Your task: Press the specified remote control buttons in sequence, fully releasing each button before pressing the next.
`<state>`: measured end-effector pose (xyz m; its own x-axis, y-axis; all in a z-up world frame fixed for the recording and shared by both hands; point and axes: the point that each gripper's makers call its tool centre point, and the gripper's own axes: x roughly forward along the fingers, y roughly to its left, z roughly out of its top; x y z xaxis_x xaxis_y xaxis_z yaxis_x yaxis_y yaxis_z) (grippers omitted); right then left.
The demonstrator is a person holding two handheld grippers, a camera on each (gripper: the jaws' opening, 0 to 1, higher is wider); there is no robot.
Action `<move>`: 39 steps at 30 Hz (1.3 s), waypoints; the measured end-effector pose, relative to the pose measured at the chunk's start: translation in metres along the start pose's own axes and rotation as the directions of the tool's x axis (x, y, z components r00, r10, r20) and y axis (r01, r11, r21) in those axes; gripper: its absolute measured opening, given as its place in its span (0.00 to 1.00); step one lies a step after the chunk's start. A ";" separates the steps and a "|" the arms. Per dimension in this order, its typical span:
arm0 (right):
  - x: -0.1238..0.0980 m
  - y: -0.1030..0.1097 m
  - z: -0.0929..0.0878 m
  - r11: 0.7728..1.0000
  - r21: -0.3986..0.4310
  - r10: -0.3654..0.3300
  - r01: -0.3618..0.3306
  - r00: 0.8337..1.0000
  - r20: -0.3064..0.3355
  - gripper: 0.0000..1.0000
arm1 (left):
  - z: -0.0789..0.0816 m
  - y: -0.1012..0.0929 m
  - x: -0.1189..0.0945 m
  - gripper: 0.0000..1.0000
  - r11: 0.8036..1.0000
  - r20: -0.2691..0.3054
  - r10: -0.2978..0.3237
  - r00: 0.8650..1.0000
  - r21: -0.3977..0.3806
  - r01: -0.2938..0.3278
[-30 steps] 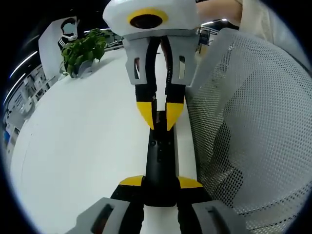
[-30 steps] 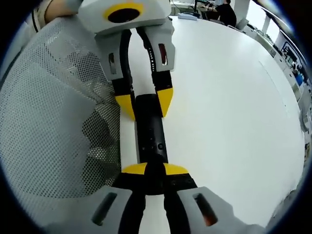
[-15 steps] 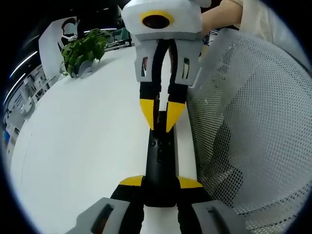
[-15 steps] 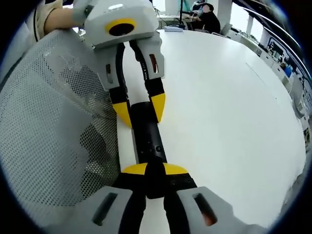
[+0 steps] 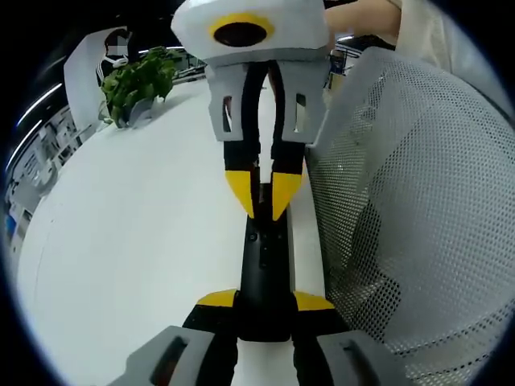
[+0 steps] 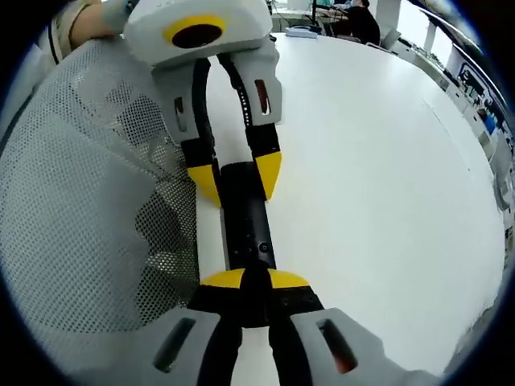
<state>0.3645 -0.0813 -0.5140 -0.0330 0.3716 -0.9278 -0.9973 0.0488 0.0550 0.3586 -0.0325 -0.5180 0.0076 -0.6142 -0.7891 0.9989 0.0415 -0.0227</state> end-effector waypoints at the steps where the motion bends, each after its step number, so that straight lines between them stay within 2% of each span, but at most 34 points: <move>1: 0.000 0.001 0.000 1.000 -0.008 -0.002 0.002 1.000 -0.003 0.07 | 0.000 0.000 0.000 0.24 1.000 0.000 0.000 1.000 0.000 0.000; 9: -0.002 0.001 0.000 1.000 0.021 -0.013 0.013 1.000 0.004 0.07 | 0.000 0.000 0.000 0.24 1.000 -0.003 0.001 1.000 0.003 -0.001; 12: -0.003 0.001 -0.001 0.998 0.065 -0.018 0.016 0.999 0.037 0.07 | 0.000 0.000 0.000 0.24 1.000 -0.003 0.002 1.000 0.003 -0.002; 14: -0.003 0.000 -0.001 0.994 0.108 -0.041 0.032 0.996 0.085 0.07 | 0.000 0.000 0.000 0.24 1.000 -0.003 0.003 1.000 0.003 -0.003; 17: -0.005 0.001 -0.001 0.992 0.112 -0.076 0.060 0.986 0.146 0.07 | 0.000 0.000 0.000 0.24 1.000 -0.002 0.003 1.000 0.005 -0.003; 19: -0.004 0.001 -0.003 0.990 0.126 -0.080 0.061 0.985 0.155 0.07 | 0.000 0.000 0.000 0.24 1.000 -0.002 0.004 1.000 0.004 -0.004; 21: -0.003 0.000 -0.002 0.993 0.092 -0.094 0.079 0.982 0.164 0.07 | 0.000 0.000 0.001 0.24 1.000 -0.002 0.005 1.000 0.004 -0.005; 27: -0.001 0.002 0.001 0.996 0.043 -0.089 0.083 0.983 0.158 0.03 | 0.000 0.000 0.000 0.24 1.000 -0.001 0.005 1.000 0.004 -0.005; 32: 0.000 0.000 0.002 0.995 0.092 -0.053 0.040 0.988 0.144 0.03 | 0.000 0.000 0.001 0.24 1.000 0.000 0.005 1.000 0.004 -0.005; 34: 0.000 -0.001 0.002 0.994 0.110 -0.034 0.019 0.991 0.130 0.03 | 0.000 0.000 0.001 0.24 1.000 -0.001 0.006 1.000 0.004 -0.006; 39: 0.002 0.000 0.002 0.999 0.051 -0.009 0.006 0.998 0.058 0.02 | 0.000 0.000 0.001 0.24 1.000 0.000 0.005 1.000 0.004 -0.005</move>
<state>0.3645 -0.0784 -0.5147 -0.0200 0.4243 -0.9053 -0.9928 0.0985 0.0681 0.3587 -0.0330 -0.5185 0.0122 -0.6142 -0.7891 0.9990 0.0415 -0.0168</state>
